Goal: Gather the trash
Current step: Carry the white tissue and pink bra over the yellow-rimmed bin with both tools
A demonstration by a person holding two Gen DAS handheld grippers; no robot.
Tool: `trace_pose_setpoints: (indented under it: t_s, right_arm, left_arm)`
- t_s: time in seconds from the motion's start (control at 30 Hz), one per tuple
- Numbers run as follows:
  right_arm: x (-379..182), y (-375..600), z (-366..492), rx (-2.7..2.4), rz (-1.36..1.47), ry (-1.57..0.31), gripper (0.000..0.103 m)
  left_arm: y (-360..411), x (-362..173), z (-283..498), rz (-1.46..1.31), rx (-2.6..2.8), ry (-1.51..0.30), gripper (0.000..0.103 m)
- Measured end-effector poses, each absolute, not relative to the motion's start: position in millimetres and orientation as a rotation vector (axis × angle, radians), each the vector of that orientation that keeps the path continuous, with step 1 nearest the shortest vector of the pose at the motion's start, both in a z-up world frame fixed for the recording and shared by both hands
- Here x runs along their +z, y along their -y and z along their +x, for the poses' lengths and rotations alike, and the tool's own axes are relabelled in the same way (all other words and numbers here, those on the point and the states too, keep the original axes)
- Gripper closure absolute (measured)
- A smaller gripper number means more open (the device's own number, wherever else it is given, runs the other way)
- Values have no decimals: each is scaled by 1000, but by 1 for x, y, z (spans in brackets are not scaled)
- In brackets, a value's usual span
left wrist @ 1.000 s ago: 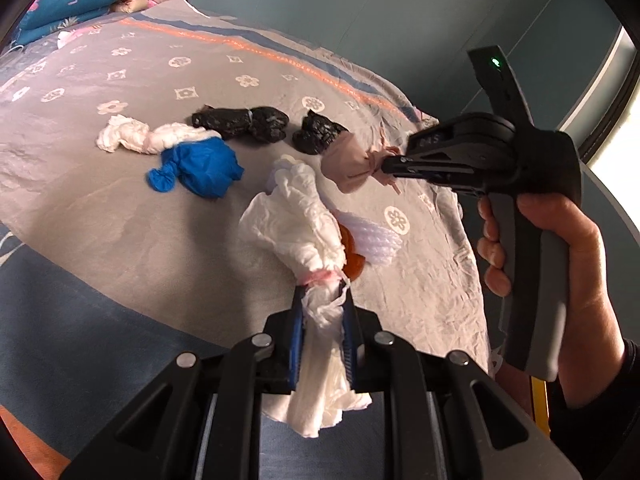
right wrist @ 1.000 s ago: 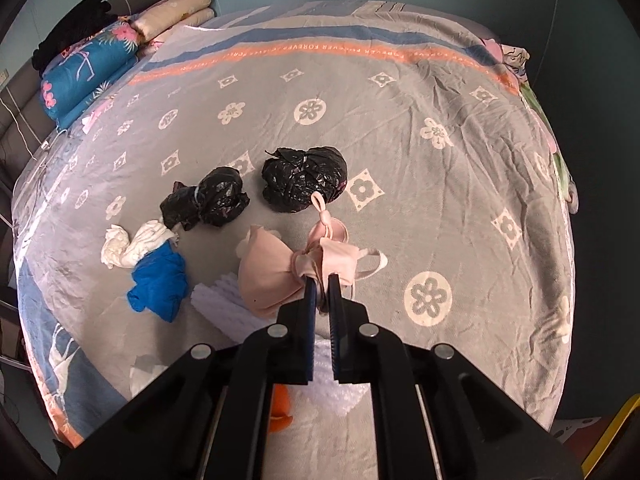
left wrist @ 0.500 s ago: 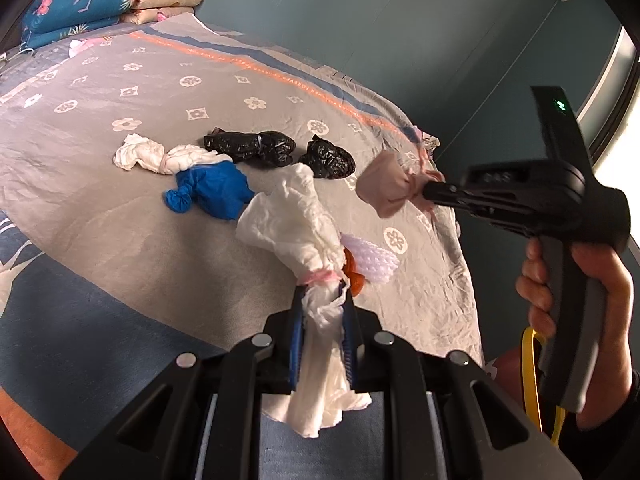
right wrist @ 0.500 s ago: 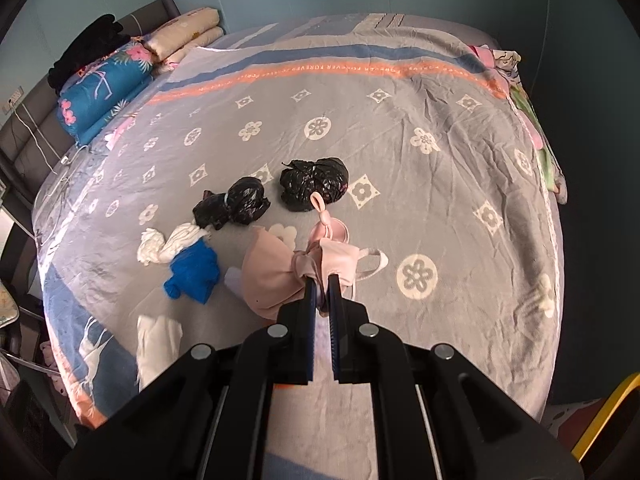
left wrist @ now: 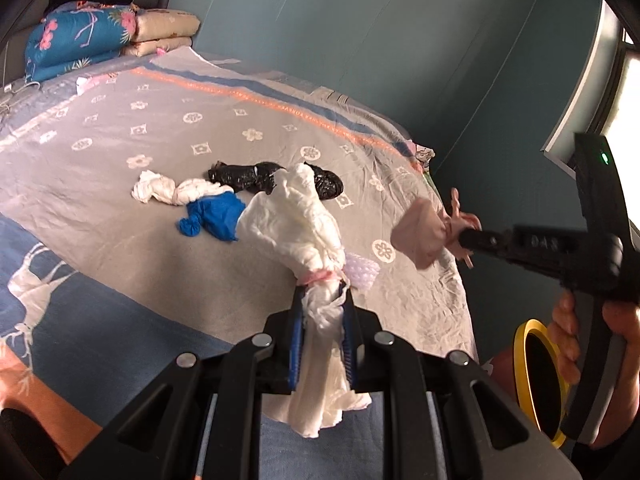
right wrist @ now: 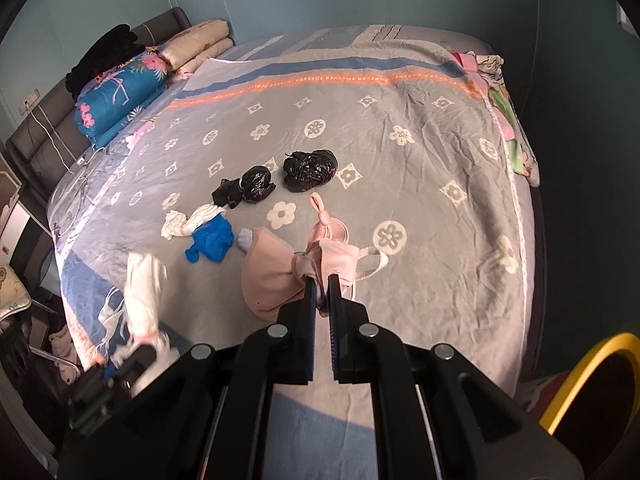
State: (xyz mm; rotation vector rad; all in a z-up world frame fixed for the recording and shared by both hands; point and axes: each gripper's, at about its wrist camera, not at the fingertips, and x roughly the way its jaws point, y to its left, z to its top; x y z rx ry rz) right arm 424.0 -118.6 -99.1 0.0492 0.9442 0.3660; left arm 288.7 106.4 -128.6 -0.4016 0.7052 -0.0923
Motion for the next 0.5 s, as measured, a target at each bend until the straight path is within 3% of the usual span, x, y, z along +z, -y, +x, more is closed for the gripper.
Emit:
trace_pose_setpoints:
  t_s: [0.5]
  right_arm:
    - [-72,190,350,374,134,-878,97]
  left_arm:
    - [-79,-85,253,-277,-71,-684,88]
